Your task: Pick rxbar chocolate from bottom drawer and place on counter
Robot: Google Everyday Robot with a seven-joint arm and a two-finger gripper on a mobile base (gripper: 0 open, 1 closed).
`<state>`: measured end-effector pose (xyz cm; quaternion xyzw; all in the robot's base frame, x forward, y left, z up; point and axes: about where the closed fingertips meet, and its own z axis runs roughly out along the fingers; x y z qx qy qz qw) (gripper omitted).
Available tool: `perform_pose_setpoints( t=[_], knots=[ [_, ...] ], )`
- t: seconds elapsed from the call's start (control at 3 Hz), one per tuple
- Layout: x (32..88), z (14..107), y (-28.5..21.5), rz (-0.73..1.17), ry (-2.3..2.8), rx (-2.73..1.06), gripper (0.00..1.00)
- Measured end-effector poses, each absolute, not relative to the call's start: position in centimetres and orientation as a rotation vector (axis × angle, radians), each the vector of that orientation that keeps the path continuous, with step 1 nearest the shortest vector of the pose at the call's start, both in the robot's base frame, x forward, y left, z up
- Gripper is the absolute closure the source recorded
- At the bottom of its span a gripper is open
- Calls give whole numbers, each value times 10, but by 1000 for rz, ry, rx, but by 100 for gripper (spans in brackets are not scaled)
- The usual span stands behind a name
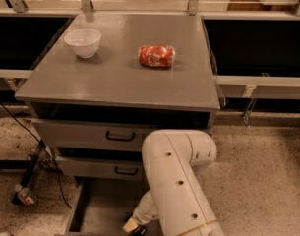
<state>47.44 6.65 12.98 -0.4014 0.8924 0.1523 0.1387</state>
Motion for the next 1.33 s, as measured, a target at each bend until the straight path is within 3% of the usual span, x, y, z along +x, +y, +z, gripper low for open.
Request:
perform_pose_setpoints(
  t=[0.33, 0.67, 1.0, 1.33],
  knots=[
    [474, 120, 67, 453, 2599, -1151, 32],
    [474, 111, 67, 455, 2615, -1150, 22],
    [473, 111, 67, 455, 2615, -1151, 22],
    [473, 111, 67, 457, 2615, -1153, 36]
  ],
)
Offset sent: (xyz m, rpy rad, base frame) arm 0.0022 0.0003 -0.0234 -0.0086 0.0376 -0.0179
